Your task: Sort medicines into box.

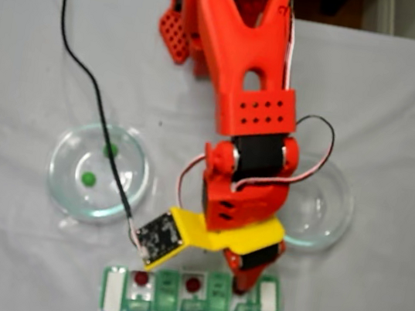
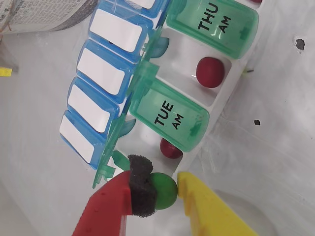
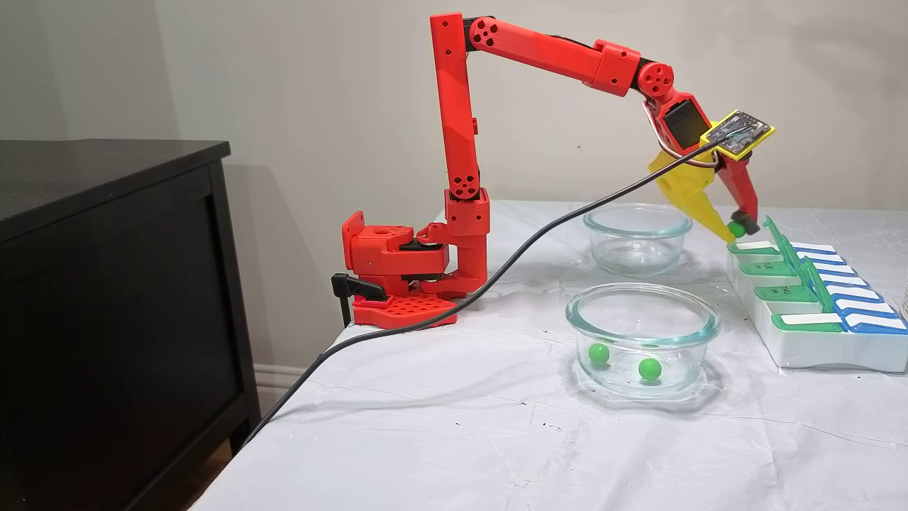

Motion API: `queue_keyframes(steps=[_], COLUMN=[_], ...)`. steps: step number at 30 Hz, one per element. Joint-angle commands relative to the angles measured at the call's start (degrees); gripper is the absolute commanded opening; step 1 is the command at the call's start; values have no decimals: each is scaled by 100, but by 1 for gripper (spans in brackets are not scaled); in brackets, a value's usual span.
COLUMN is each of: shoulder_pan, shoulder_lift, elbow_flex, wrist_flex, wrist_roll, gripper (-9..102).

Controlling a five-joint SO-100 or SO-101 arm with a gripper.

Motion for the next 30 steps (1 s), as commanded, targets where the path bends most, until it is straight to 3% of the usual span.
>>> queue_keyframes(steps=[1,24,27,30], shoulder_pan=[-158,-246,-290,-299], shoulder_lift=[-53,-536,-606,-624], elbow_flex=[-677,-562,-510,-510], wrist_flex=[-220,-1090,-1072,-1046], wrist_roll=[18,53,-9,-9], gripper=[0,0,11,15])
